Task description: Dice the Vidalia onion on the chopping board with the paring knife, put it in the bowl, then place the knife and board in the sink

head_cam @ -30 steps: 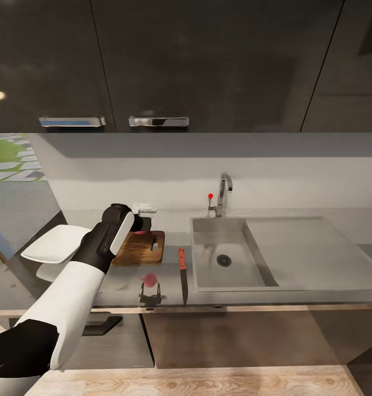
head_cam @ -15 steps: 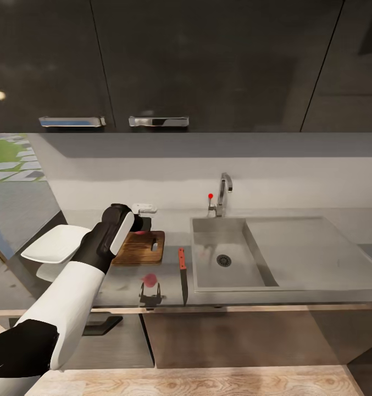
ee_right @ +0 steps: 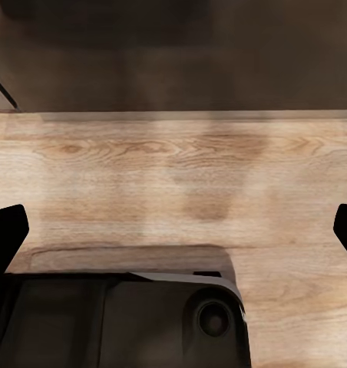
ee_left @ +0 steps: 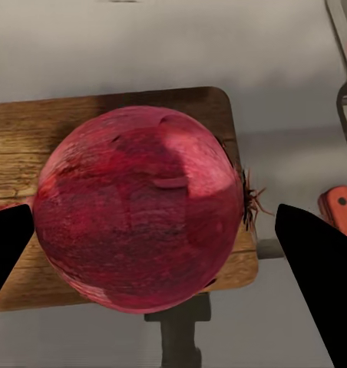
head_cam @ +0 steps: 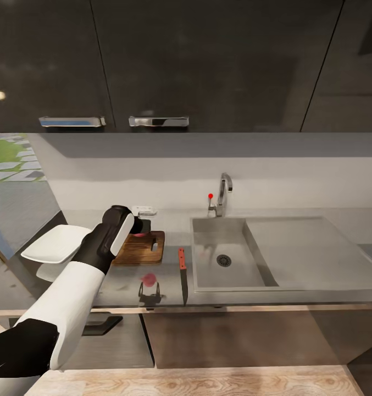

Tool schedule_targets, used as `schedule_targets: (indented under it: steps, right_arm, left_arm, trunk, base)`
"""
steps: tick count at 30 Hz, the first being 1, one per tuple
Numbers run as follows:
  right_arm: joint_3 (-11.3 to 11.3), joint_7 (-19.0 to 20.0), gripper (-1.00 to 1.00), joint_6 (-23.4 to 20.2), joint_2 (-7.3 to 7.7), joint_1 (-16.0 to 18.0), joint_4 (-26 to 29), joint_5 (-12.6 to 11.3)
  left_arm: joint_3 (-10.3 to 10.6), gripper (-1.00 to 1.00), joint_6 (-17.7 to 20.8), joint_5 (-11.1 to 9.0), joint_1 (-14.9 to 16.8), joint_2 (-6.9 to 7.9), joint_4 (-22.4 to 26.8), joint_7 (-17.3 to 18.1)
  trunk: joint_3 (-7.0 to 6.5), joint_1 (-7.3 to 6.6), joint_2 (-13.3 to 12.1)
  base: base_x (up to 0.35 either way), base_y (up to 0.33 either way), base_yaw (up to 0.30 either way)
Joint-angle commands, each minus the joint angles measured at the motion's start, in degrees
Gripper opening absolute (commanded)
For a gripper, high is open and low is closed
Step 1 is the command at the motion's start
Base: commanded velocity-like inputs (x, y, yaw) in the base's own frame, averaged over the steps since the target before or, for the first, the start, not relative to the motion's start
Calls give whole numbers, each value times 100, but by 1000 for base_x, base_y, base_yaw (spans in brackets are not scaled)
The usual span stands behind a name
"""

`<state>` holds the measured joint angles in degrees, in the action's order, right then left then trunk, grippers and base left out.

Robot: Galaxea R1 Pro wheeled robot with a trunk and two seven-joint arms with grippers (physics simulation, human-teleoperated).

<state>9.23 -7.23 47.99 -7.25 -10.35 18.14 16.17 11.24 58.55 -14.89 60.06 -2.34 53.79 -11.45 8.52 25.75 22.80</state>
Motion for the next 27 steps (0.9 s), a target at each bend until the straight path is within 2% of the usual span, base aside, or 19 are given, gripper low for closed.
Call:
schedule_targets:
  steps: [1,17,27]
  right_arm:
    - [21,-41,100,0,-4,-2,12,62]
    - [25,-38,100,0,-4,-2,6,62]
    - [19,-33,100,0,-8,-2,7,59]
  left_arm:
    - [10,-100,13,-58,6,1,-29,-59]
    - [10,-100,8,-58,6,2,-110,-59]
    - [10,-100,8,-58,6,4,-107,-59]
  trunk:
    - [11,4,12]
    - [11,4,12]
    - [11,4,12]
  base:
    - [0,0,0]
    - [0,5,0]
    - [0,208,0]
